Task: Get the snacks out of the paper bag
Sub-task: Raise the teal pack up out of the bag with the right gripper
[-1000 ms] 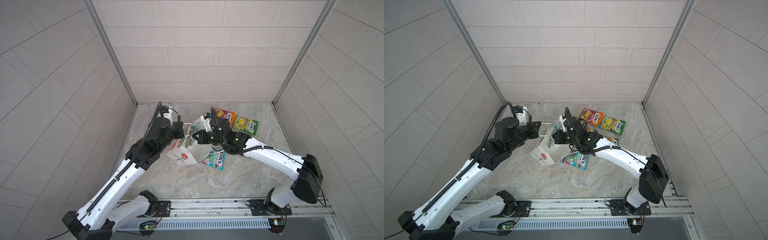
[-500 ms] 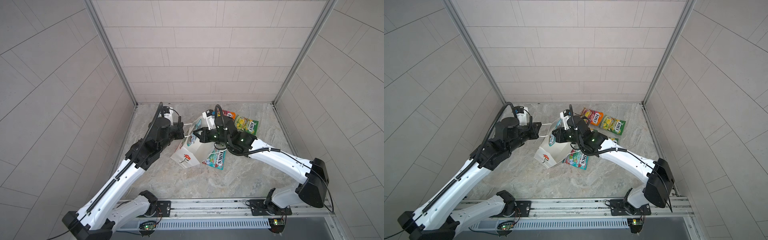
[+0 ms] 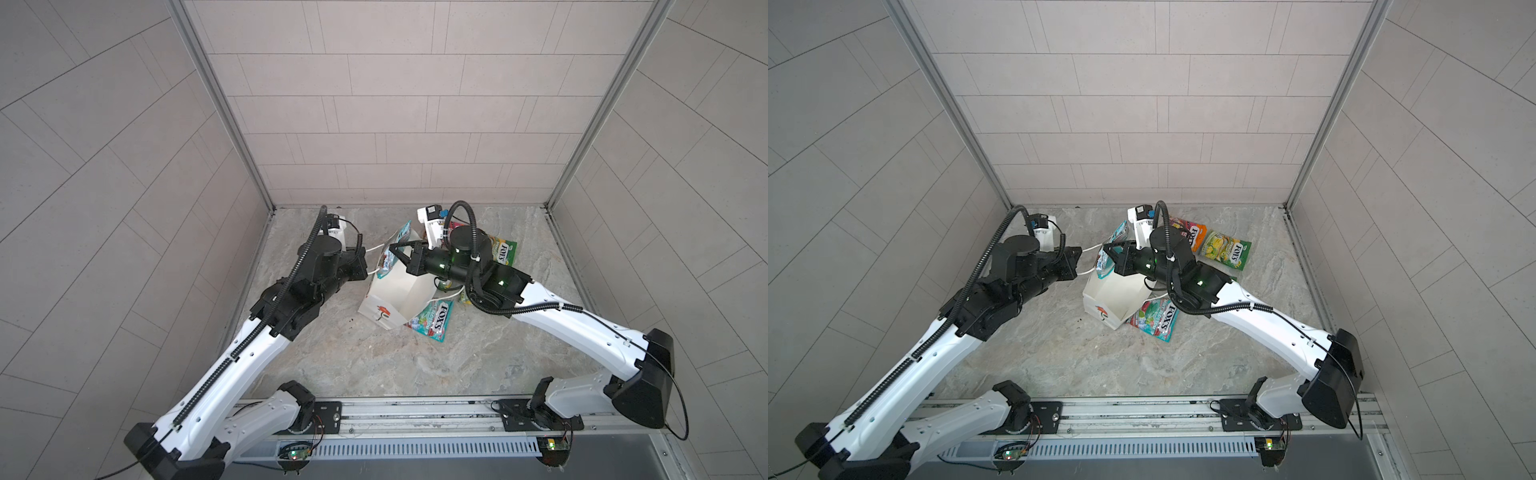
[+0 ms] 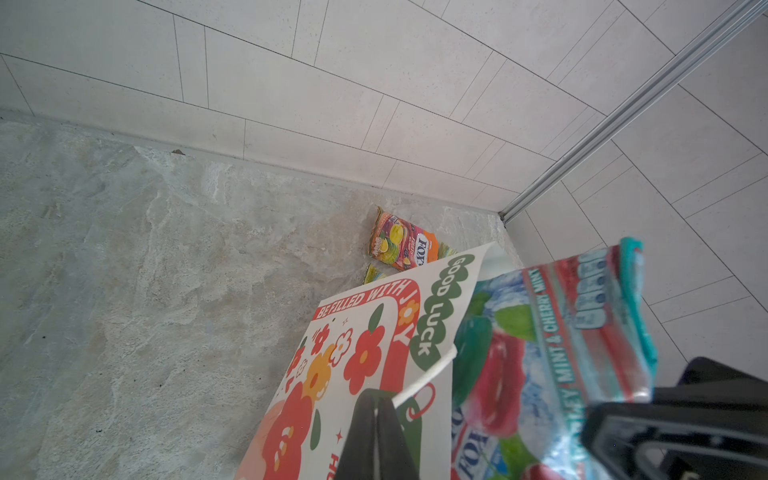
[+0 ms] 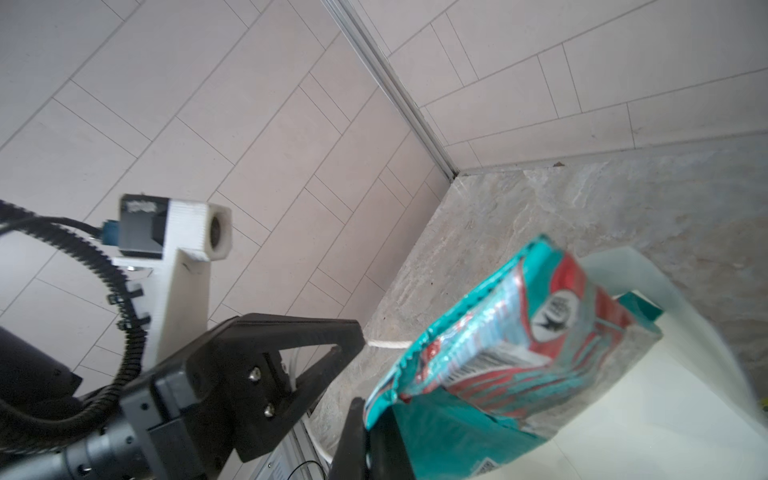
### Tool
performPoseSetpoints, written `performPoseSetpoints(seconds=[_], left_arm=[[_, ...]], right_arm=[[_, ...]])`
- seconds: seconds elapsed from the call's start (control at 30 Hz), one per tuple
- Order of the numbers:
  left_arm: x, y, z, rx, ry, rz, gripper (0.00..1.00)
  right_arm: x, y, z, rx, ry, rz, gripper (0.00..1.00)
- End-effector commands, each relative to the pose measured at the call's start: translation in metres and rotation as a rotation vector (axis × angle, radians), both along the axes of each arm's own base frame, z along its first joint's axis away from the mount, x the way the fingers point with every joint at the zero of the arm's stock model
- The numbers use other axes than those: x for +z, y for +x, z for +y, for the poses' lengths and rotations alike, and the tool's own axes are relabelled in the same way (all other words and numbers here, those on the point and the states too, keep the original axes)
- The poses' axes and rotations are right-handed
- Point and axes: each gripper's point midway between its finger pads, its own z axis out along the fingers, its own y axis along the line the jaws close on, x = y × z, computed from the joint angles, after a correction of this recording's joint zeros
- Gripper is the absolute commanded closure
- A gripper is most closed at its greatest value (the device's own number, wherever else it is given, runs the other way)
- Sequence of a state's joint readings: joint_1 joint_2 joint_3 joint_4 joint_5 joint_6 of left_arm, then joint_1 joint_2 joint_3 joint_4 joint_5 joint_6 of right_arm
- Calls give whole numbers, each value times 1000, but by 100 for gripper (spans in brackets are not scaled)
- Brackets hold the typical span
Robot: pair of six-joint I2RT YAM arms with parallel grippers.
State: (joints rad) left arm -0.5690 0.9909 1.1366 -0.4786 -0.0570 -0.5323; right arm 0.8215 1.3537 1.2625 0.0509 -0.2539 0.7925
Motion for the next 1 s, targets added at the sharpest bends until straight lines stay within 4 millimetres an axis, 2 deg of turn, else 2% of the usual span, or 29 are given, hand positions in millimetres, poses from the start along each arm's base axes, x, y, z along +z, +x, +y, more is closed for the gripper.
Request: performPoseSetpoints(seconds=[0.0,0.37,0.97], left_arm=[[4,-2,2,-5,14,-10,100],[9,-4,-4,-43,10,-16,100],[12,-7,-16,-114,3,-18,100]], right_arm=[[50,-5,-9,-7,127,-133,100],[78,12,-10,-87,246,-234,100],[103,43,6,-154,359,-277,100]])
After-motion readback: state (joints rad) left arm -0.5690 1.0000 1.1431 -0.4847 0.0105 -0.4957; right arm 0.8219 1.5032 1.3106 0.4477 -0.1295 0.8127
